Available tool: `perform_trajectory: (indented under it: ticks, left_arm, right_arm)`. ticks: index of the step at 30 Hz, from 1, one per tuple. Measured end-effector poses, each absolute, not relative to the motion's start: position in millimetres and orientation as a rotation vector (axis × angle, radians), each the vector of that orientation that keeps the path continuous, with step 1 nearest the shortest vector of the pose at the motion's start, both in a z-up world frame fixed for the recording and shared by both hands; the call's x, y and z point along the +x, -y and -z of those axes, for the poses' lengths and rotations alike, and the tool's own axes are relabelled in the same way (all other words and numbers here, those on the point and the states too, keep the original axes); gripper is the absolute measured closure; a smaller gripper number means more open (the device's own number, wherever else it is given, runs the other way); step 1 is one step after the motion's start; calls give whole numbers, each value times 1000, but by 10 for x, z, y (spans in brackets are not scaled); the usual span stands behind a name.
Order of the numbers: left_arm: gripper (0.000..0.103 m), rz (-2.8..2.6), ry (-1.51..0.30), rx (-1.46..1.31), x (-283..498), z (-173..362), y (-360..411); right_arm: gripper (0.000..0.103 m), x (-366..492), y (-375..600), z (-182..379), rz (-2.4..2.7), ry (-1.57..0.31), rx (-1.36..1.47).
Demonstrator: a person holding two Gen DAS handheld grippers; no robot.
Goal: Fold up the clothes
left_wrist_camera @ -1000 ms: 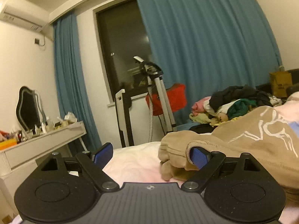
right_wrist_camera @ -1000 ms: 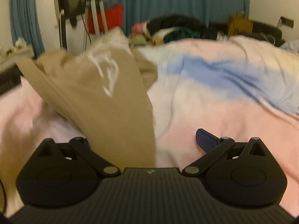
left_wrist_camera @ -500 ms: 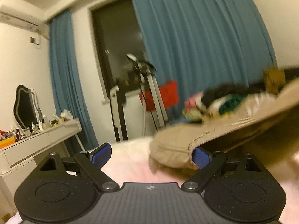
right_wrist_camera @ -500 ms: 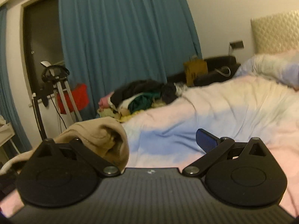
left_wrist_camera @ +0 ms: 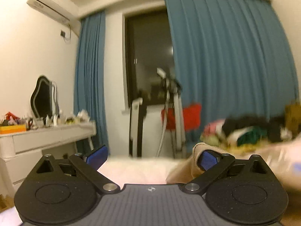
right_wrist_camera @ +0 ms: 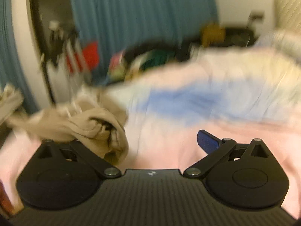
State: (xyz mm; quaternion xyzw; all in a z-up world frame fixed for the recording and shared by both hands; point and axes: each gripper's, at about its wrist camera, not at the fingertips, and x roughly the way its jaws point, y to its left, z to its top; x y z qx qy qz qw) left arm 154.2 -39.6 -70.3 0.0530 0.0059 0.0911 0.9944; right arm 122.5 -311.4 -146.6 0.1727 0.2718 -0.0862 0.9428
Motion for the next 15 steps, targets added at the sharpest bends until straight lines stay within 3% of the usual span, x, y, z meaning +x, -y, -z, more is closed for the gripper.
perform_trajectory:
  ticks: [5,10,15]
  left_arm:
    - [3,-129,56,148,1341,598,440]
    - [5,-142,30,185,1366,621,434]
    - [5,-136,-1,180,1484,631,377]
  right_arm:
    - [0,1369,2905,1633,-36,-736,333]
    - [0,1162,2503,1320,-155,-521,165]
    - [0,1210,2372,1356,-128,-485,140]
